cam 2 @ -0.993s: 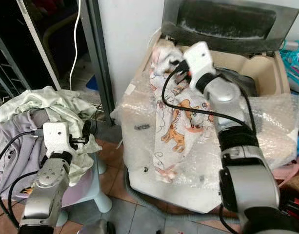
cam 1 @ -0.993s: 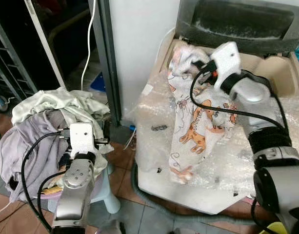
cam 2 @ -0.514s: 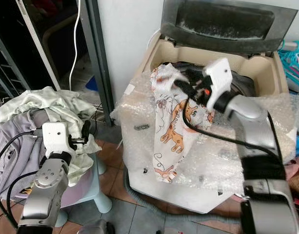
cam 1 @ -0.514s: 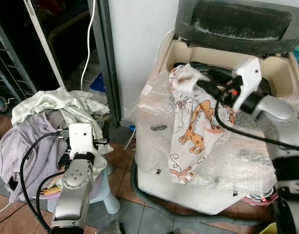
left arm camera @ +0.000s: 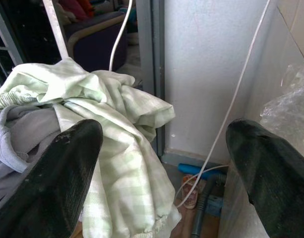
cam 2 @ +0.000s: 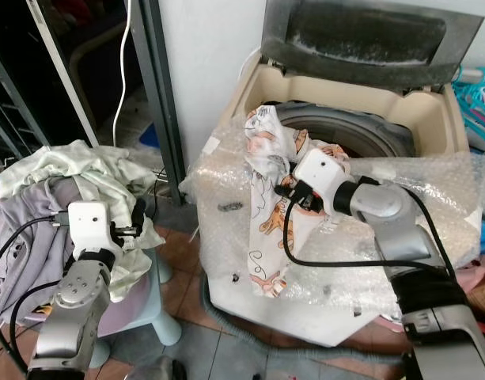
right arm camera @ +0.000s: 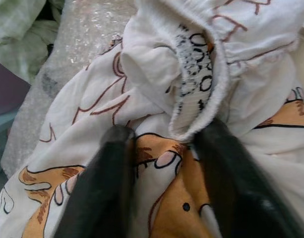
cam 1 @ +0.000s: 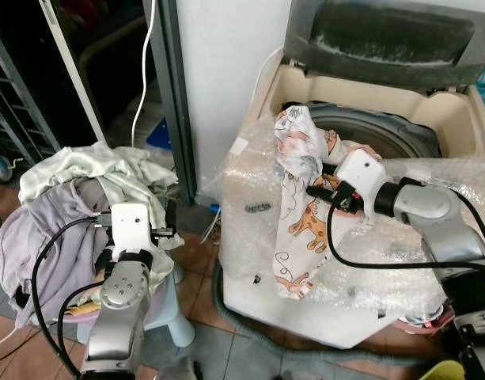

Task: Clothes washing

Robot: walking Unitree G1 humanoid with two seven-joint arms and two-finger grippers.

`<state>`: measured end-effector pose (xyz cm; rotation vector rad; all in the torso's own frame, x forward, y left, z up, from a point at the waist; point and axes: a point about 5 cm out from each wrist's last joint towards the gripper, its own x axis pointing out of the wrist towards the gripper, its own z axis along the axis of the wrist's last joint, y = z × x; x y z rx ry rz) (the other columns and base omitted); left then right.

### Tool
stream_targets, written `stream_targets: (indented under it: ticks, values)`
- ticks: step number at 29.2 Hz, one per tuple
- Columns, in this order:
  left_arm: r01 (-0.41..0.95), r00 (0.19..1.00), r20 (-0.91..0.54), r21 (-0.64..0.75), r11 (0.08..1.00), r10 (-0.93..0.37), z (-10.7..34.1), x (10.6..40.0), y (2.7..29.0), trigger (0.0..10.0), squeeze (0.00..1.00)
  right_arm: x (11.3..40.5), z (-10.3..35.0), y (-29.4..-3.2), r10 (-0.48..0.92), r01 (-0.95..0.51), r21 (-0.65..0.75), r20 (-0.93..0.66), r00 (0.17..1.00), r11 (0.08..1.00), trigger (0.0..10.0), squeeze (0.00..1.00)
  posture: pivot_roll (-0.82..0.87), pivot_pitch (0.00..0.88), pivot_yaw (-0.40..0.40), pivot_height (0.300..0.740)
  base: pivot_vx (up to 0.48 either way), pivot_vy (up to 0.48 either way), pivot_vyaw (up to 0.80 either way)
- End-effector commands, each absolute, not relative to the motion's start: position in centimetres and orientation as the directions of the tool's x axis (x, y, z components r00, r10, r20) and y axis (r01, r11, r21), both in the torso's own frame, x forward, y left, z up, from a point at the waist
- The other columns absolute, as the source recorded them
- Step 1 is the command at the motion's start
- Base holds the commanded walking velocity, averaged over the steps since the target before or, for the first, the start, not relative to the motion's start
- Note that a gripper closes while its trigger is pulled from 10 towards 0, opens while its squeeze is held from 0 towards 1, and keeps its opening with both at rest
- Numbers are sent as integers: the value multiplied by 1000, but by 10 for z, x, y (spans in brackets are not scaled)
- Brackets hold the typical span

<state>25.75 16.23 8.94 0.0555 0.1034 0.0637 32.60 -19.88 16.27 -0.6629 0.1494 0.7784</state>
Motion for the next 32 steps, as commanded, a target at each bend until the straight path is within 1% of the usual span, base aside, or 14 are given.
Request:
stream_targets:
  ticks: [1,3,8,13,18,20,21,24,25,26,28,29,31,32]
  values:
    - [-61,993,-95,63,996,67,92,257,163,10000,0,329,160,-205,547,-671,-513,-394,738,535,0,0,-50,0,-15,740,0,0,0]
    - [-60,993,-97,63,996,66,92,257,163,10000,0,336,162,-212,490,-614,-517,-372,788,596,0,0,-50,0,-16,740,0,0,0]
    - [-61,993,-98,63,996,67,92,257,163,10000,0,343,166,-219,440,-556,-526,-340,831,644,0,0,-49,0,-17,740,0,0,0]
    - [-64,993,-100,62,996,70,92,257,163,10000,0,346,165,-223,407,-537,-529,-351,843,657,0,0,-47,0,-19,740,0,0,0]
    - [-69,992,-99,63,996,75,92,258,163,10000,0,358,168,-231,345,-489,-493,-357,868,720,0,0,-46,0,-17,740,0,0,0]
    - [-68,992,-98,63,996,74,92,258,163,10000,0,370,182,-237,303,-428,-474,-318,898,769,0,0,-46,0,-17,740,0,0,0]
    - [-68,992,-97,64,996,74,93,259,163,10000,0,380,200,-242,255,-361,-514,-268,929,778,0,0,-44,0,-18,740,0,0,0]
    - [-68,993,-97,65,996,74,93,259,163,10000,0,385,214,-245,223,-312,-546,-225,949,777,0,0,-40,0,-20,740,0,0,0]
    - [-70,993,-96,66,995,76,93,259,164,10000,0,389,228,-247,195,-261,-578,-175,965,773,0,0,-37,0,-23,740,0,0,0]
    - [-75,992,-93,69,995,82,93,259,164,10000,0,397,264,-251,135,-124,-651,-34,990,749,0,0,-33,0,-26,740,0,0,0]
    - [-77,992,-92,70,995,84,94,259,164,10000,0,398,276,-252,120,-81,-666,13,993,741,0,0,-32,0,-26,740,0,0,0]
    - [-83,992,-90,73,994,89,94,258,165,10000,0,399,313,-254,81,54,-660,172,982,749,0,0,-28,0,-28,740,0,0,0]
    - [-85,992,-90,73,994,92,94,258,166,10000,0,399,326,-255,66,101,-649,228,971,754,0,0,-28,0,-28,740,0,0,0]
    - [-89,991,-89,75,993,96,94,257,167,10000,0,395,354,-255,51,198,-609,366,929,768,0,0,-25,0,-31,740,0,0,0]
